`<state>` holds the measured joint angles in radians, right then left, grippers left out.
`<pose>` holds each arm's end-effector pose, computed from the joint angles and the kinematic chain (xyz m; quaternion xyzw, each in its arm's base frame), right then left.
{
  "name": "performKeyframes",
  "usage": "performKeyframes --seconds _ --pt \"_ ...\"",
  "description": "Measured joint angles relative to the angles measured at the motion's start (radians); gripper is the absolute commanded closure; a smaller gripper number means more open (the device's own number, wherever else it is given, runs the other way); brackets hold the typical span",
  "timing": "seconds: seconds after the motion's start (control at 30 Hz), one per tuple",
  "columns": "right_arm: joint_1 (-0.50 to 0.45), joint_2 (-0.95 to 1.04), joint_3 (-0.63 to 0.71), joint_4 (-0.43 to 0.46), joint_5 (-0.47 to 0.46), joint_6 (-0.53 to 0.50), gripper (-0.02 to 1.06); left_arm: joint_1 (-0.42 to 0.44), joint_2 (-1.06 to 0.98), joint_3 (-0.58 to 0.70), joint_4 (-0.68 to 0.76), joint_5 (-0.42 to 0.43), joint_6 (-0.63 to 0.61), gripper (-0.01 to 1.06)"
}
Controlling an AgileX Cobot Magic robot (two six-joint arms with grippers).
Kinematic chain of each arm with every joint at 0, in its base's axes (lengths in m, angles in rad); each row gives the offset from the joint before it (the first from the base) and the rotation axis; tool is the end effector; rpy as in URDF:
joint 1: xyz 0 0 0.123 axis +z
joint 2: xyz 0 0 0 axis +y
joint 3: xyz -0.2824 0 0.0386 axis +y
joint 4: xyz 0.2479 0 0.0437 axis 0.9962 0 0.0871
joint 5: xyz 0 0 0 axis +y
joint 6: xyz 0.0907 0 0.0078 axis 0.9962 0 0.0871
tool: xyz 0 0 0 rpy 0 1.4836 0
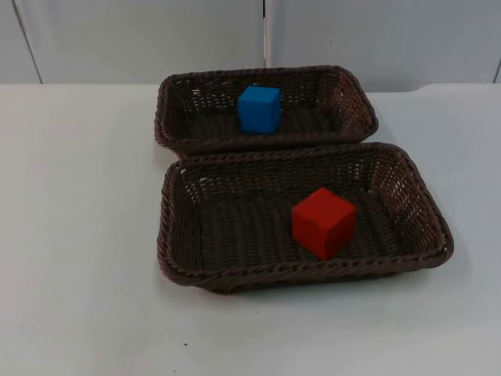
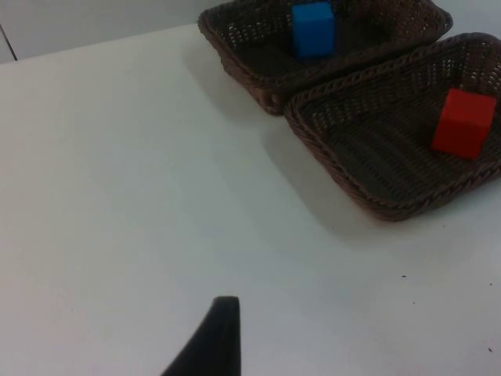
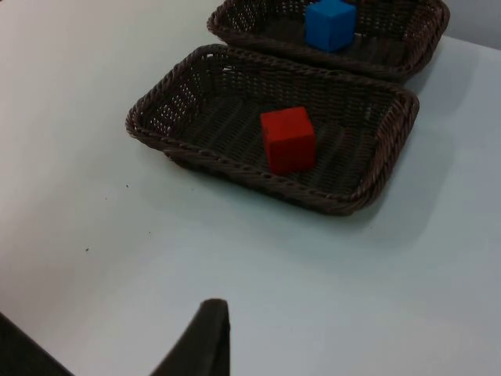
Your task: Pick up one cube with the left hand and place it into the upper basket. Pick up one cube with the right hand and place it into the lower basket.
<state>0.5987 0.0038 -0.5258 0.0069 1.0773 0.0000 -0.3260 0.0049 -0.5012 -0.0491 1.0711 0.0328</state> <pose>-0.0069 -0.0040 0.2830 -0.2514 0.8139 0.1578 0.4995 -0.0057 -0.0022 0.2768 0.1539 0.8427 -0.0995 0.5062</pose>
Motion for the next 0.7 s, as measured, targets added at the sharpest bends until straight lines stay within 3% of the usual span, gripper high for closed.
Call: performKeyframes --seconds 0.7 --pt "0.0 0.0 0.0 0.0 0.0 0.0 -0.01 0.008 0.0 0.0 0.0 0.0 0.0 0.0"
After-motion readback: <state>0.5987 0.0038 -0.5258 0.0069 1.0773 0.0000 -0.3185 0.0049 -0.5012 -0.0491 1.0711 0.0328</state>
